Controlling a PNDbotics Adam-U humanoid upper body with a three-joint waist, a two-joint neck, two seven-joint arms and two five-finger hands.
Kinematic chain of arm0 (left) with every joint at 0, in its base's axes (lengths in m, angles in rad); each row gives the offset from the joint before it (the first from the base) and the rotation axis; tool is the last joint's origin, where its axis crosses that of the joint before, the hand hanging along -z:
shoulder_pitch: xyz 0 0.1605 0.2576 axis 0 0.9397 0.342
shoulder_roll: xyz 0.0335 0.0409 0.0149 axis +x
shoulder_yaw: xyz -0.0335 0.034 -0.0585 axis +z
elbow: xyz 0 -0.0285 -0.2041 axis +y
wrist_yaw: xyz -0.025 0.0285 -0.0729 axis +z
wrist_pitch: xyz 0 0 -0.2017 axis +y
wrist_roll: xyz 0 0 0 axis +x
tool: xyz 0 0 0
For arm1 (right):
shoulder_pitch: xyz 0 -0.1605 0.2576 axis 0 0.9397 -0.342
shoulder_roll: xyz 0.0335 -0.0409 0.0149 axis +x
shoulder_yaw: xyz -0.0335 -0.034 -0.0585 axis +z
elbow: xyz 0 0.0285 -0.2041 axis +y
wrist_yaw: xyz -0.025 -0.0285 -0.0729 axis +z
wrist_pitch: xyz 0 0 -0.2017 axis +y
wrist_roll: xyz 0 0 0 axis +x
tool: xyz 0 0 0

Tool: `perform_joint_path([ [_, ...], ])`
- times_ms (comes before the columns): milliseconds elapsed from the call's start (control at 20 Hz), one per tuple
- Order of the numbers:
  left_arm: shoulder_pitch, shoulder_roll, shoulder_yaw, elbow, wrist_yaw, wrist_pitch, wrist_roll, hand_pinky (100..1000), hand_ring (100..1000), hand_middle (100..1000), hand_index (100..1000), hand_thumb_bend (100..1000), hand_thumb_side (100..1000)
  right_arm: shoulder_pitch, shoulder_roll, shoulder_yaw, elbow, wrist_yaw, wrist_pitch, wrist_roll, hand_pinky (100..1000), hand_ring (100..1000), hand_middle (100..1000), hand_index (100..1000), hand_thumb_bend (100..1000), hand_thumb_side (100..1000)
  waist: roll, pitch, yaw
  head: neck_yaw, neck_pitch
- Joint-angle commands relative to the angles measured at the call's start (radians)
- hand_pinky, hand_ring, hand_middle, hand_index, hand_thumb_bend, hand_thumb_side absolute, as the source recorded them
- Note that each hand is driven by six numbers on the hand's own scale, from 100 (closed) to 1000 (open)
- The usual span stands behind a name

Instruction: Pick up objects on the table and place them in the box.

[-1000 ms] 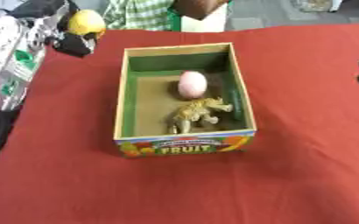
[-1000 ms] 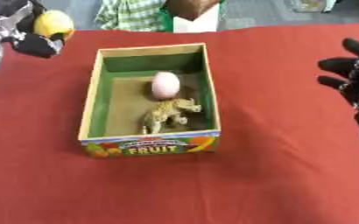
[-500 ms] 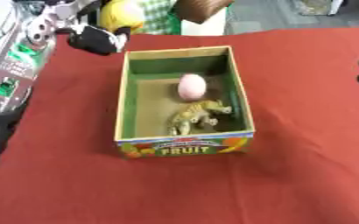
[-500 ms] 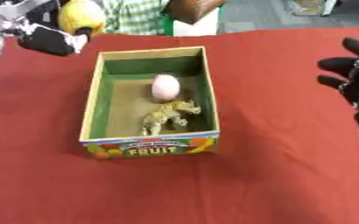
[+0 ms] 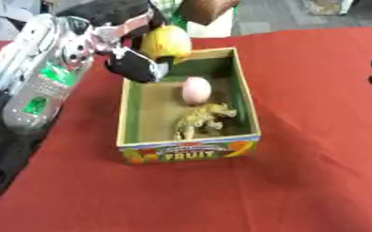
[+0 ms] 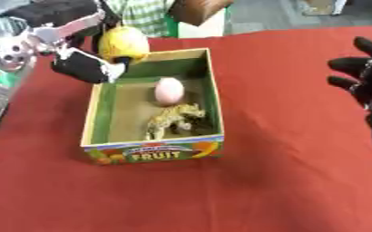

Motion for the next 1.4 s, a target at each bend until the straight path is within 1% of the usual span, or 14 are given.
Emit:
perform_joint_path([
  [50,-0.031,-0.011,-0.029,0.020,-0.033,-0.006,-0.063,272,479,453,435,100,243,-0.010,-0.022,-0.004,-0.015,-0.005,0.001,0.002,852,883,727,966,100,1000,-0.001,-0.023,-0.001,0.000,0.002],
  [400,-0.042,-0.043,-0.074,0.126,-0.061,-0.034,-0.079,271,483,444,438,100,271,-0.009,-0.022,-0.003,-0.015,-0.003,0.003,0.003,852,883,727,967,100,1000,0.002,-0.023,-0.002,-0.001,0.003],
  [600,-0.043,-0.056,-0.093,0.167,-0.093,-0.057,-0.079,293,505,468,497,100,286,-0.009,-0.022,-0.003,-0.015,-0.002,0.003,0.003,852,883,727,966,100,1000,0.001,-0.023,-0.004,-0.001,0.007],
  [650,-0.041,-0.059,-0.098,0.177,-0.099,-0.065,-0.079,299,510,474,518,100,315,-0.009,-0.022,-0.003,-0.015,-0.002,0.002,0.003,852,883,727,966,100,1000,0.000,-0.023,-0.004,-0.002,0.008],
  [700,-0.040,-0.061,-0.101,0.186,-0.104,-0.072,-0.079,314,527,493,561,100,421,-0.009,-0.022,-0.003,-0.015,-0.002,0.002,0.003,852,883,727,966,100,1000,0.000,-0.023,-0.004,-0.004,0.011],
  [850,-0.033,-0.064,-0.106,0.209,-0.123,-0.097,-0.079,341,562,534,633,100,576,-0.009,-0.022,-0.003,-0.015,-0.003,0.001,0.003,852,883,727,966,100,1000,-0.001,-0.023,-0.005,-0.007,0.019],
  [900,-0.032,-0.064,-0.106,0.214,-0.132,-0.106,-0.079,373,608,591,710,100,710,-0.009,-0.022,-0.003,-0.015,-0.003,0.001,0.003,852,883,727,966,100,1000,-0.001,-0.024,-0.005,-0.006,0.021],
  [950,-0.030,-0.063,-0.107,0.219,-0.145,-0.116,-0.079,385,624,612,734,100,747,-0.009,-0.021,-0.003,-0.015,-0.003,0.001,0.003,852,883,727,966,100,1000,-0.001,-0.024,-0.005,-0.005,0.023],
  [1000,-0.028,-0.063,-0.107,0.225,-0.159,-0.128,-0.079,426,691,694,824,229,834,-0.009,-0.021,-0.004,-0.015,-0.003,0.001,0.002,852,883,727,966,100,1000,-0.001,-0.024,-0.005,-0.004,0.024],
  [1050,-0.027,-0.064,-0.106,0.230,-0.175,-0.141,-0.079,437,707,712,844,288,840,-0.008,-0.021,-0.004,-0.015,-0.004,0.001,0.002,852,883,727,966,100,1000,-0.001,-0.025,-0.005,-0.002,0.025],
  [1100,-0.026,-0.064,-0.103,0.232,-0.193,-0.154,-0.079,494,767,783,914,458,878,-0.008,-0.021,-0.004,-0.015,-0.004,0.001,0.002,852,883,727,966,100,1000,-0.002,-0.025,-0.005,-0.001,0.025],
  [1200,-0.023,-0.065,-0.096,0.235,-0.227,-0.180,-0.079,604,847,860,995,619,906,-0.008,-0.020,-0.004,-0.015,-0.004,0.001,0.001,852,882,727,966,100,1000,-0.002,-0.026,-0.005,0.001,0.025],
  [1300,-0.020,-0.067,-0.088,0.244,-0.248,-0.201,-0.079,645,885,907,1000,777,972,-0.008,-0.019,-0.004,-0.015,-0.005,0.001,0.001,852,882,727,966,100,1000,-0.003,-0.028,-0.005,0.001,0.024],
  [1400,-0.017,-0.068,-0.076,0.248,-0.259,-0.206,-0.079,684,913,934,1000,818,1000,-0.007,-0.018,-0.005,-0.015,-0.005,0.002,0.000,852,882,727,966,100,1000,-0.003,-0.030,-0.005,0.001,0.023],
])
